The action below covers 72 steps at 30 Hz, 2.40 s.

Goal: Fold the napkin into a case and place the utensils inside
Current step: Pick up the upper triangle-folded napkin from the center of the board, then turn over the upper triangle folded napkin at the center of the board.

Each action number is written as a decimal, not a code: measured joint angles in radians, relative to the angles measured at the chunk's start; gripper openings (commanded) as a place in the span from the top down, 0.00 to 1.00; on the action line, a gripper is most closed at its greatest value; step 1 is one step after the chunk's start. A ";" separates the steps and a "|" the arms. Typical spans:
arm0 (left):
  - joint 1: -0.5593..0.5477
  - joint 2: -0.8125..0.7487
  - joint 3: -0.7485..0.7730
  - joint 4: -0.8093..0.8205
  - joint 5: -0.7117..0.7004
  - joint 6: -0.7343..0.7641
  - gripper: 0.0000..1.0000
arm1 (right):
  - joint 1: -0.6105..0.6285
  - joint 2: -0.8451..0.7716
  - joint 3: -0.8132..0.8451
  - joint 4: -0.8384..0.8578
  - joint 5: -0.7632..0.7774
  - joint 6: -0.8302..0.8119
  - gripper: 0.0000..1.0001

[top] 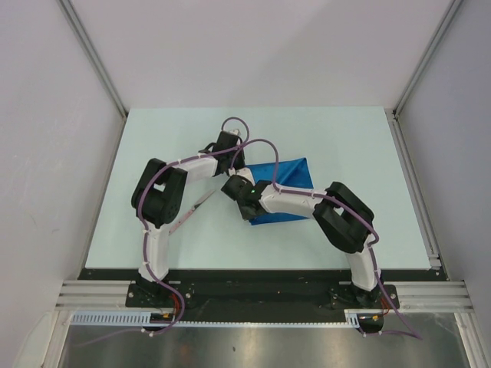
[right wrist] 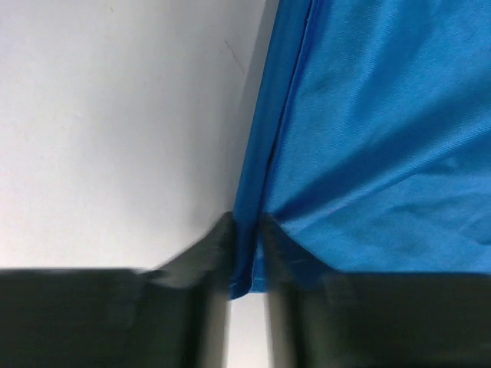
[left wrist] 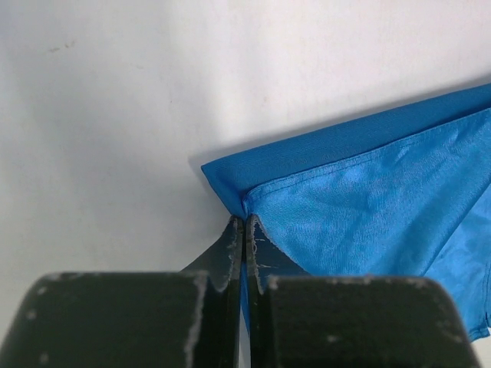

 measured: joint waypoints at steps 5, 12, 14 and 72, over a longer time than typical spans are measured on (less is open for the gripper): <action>0.009 0.002 0.000 0.005 0.023 -0.001 1.00 | 0.006 0.014 0.020 -0.025 0.052 0.003 1.00; 0.017 0.002 0.002 0.001 0.055 -0.012 1.00 | 0.006 0.017 0.029 -0.063 0.099 -0.029 1.00; 0.019 0.002 0.002 -0.003 0.074 -0.027 1.00 | 0.006 0.007 0.025 -0.076 0.088 -0.044 1.00; -0.177 -0.152 0.034 -0.121 -0.109 -0.159 1.00 | -0.404 -0.560 -0.933 0.978 -0.887 0.256 1.00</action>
